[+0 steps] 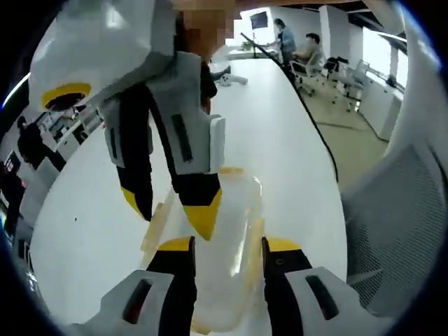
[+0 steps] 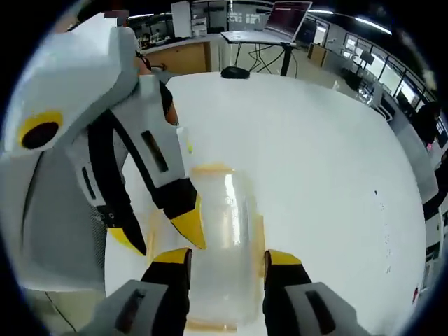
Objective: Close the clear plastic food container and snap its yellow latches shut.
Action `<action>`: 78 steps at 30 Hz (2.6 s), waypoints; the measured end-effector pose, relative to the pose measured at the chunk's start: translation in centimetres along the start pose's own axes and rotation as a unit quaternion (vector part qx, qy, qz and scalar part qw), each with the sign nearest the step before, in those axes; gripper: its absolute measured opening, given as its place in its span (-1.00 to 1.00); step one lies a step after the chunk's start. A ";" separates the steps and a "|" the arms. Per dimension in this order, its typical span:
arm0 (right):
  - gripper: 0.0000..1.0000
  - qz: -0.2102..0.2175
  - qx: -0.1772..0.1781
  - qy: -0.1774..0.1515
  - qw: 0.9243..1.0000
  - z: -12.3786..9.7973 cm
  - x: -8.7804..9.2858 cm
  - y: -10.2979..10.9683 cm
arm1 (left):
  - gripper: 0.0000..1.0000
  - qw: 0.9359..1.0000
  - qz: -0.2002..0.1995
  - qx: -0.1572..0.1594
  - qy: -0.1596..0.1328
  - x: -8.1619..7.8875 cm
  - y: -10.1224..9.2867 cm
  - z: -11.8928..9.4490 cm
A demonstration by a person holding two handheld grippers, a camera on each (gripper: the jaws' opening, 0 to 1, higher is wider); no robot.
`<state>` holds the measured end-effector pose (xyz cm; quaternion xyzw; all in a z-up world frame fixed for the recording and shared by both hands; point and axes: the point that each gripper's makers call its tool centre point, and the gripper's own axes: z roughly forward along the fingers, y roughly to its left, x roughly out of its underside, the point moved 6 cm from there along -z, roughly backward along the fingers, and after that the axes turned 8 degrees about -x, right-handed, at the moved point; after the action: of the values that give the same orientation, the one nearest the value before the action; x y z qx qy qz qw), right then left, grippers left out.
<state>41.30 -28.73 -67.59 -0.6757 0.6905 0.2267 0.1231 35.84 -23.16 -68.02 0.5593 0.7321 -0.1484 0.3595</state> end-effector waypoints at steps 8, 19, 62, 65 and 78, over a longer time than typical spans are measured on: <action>-0.26 -0.005 0.004 -0.042 0.999 0.0 0.5 1.1 | -0.22 1.000 -0.023 0.001 0.000 0.1 0.1 -0.2; -0.04 0.001 0.011 -0.090 0.996 -1.0 0.1 2.2 | 0.07 0.999 -0.042 0.003 -0.020 -0.1 1.1 -1.2; 0.76 -0.001 0.054 -0.066 0.996 -0.6 4.7 2.9 | 0.70 0.996 0.060 0.032 0.060 4.8 4.0 -1.8; 0.75 -0.011 0.050 -0.051 0.997 -0.2 4.8 2.9 | 0.70 0.996 0.065 0.034 0.058 4.8 4.1 -1.7; 0.57 -0.037 0.044 -0.017 0.998 1.0 4.8 2.6 | 0.58 0.993 0.088 0.046 0.063 4.3 3.8 -0.5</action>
<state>38.34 -32.48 -70.32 -0.6905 0.6724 0.2029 0.1729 38.71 -18.52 -70.01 0.6457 0.6935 -0.1142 0.2984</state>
